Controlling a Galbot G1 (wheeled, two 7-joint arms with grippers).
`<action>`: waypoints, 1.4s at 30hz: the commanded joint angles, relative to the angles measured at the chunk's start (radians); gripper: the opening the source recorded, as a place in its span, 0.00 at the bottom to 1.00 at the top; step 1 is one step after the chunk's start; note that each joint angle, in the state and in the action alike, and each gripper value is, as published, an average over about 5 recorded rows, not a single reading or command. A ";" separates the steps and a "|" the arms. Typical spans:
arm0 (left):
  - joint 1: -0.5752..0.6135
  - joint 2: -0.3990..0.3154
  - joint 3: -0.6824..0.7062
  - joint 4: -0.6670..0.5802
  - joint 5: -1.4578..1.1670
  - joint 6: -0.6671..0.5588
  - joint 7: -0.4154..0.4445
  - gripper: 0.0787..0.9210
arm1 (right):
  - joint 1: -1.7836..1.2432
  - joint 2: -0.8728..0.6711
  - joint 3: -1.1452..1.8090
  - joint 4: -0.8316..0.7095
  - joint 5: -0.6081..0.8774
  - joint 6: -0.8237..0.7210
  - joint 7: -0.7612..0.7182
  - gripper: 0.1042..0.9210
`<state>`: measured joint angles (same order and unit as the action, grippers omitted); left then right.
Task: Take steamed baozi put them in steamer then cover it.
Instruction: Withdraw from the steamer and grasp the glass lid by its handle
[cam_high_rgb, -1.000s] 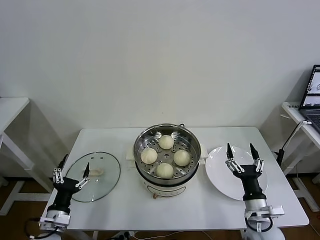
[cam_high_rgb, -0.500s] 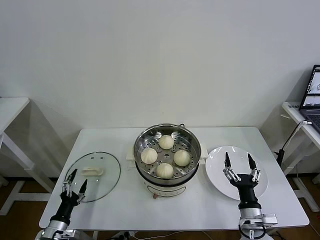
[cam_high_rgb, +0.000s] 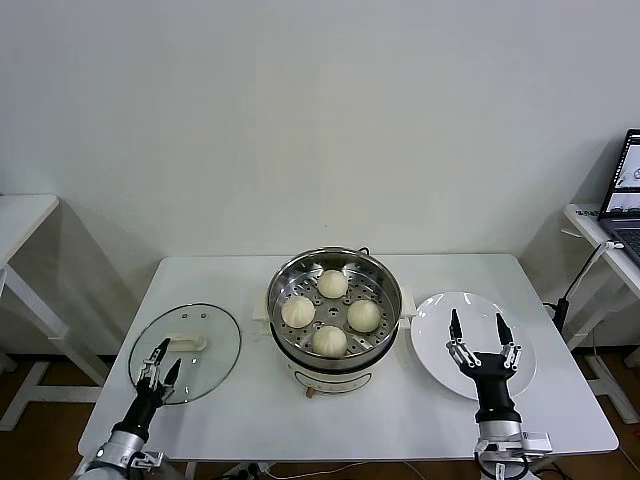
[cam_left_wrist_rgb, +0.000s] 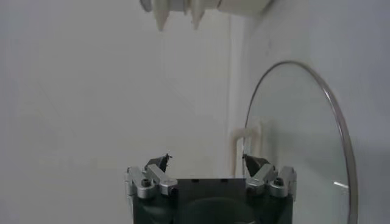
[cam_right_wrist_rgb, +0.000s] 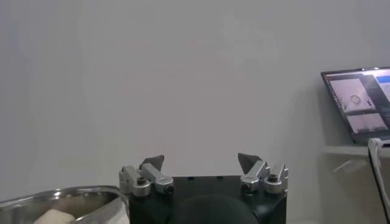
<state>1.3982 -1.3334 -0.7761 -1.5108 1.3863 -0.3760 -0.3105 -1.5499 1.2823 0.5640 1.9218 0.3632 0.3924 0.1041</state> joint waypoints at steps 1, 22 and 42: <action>-0.123 -0.002 0.010 0.095 0.081 0.009 -0.021 0.88 | -0.002 0.008 -0.004 -0.006 -0.009 0.004 -0.001 0.88; -0.276 -0.009 0.047 0.251 0.101 0.043 -0.014 0.88 | 0.010 0.005 0.010 -0.045 -0.018 0.014 -0.011 0.88; -0.281 -0.013 0.052 0.283 0.144 0.052 -0.036 0.43 | 0.037 0.005 0.007 -0.103 -0.021 0.033 -0.021 0.88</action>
<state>1.1298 -1.3467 -0.7234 -1.2445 1.5119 -0.3249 -0.3411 -1.5174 1.2872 0.5724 1.8343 0.3430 0.4236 0.0836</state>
